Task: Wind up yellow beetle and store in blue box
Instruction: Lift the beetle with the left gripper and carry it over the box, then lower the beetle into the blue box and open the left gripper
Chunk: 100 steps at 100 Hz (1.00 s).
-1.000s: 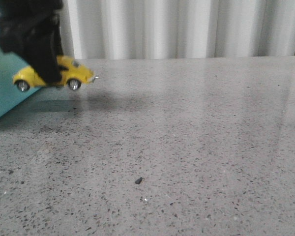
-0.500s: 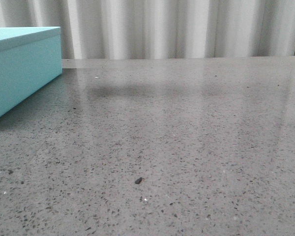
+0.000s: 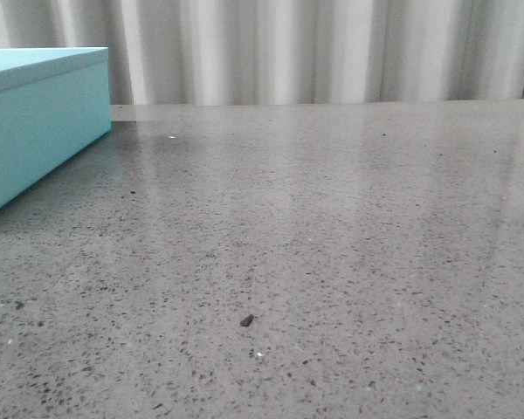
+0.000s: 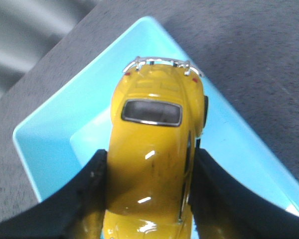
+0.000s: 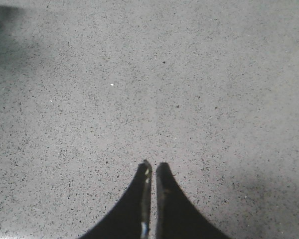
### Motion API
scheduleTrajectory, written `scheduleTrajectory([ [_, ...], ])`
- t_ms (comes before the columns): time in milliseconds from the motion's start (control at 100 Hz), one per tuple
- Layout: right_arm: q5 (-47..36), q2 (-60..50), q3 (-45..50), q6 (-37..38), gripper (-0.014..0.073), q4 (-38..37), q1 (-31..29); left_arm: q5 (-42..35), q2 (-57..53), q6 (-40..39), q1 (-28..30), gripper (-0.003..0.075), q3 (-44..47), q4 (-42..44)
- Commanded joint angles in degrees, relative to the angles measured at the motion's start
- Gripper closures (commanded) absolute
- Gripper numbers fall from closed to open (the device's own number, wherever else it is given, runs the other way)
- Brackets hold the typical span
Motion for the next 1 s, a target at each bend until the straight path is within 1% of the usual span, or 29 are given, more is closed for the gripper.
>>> scheduleTrajectory([
  [0,-2.8,-1.1,-1.3,-0.5,0.0655,-0.2,0.2,0.2,-2.2,-1.8,2.0,0.0741,-0.3,-2.2],
  [250,-2.7,-1.1,-1.3,-0.5,0.0655,-0.2,0.2,-0.1,-1.2,-1.9,5.2,0.0741,8.4,-2.7],
  [420,-2.5,-1.1,-1.3,-0.5,0.0655,-0.2,0.2,-0.1,1.6,-2.4,5.2,0.0741,13.0,-2.7],
  [730,-1.3,-1.1,-1.3,-0.5,0.0655,-0.2,0.2,-0.8,7.8,-3.4,5.2,0.0741,13.7,-2.7],
  [990,-0.3,-1.1,-1.3,-0.5,0.0655,-0.2,0.2,-0.2,10.1,-3.4,5.2,0.0738,13.7,-2.7],
])
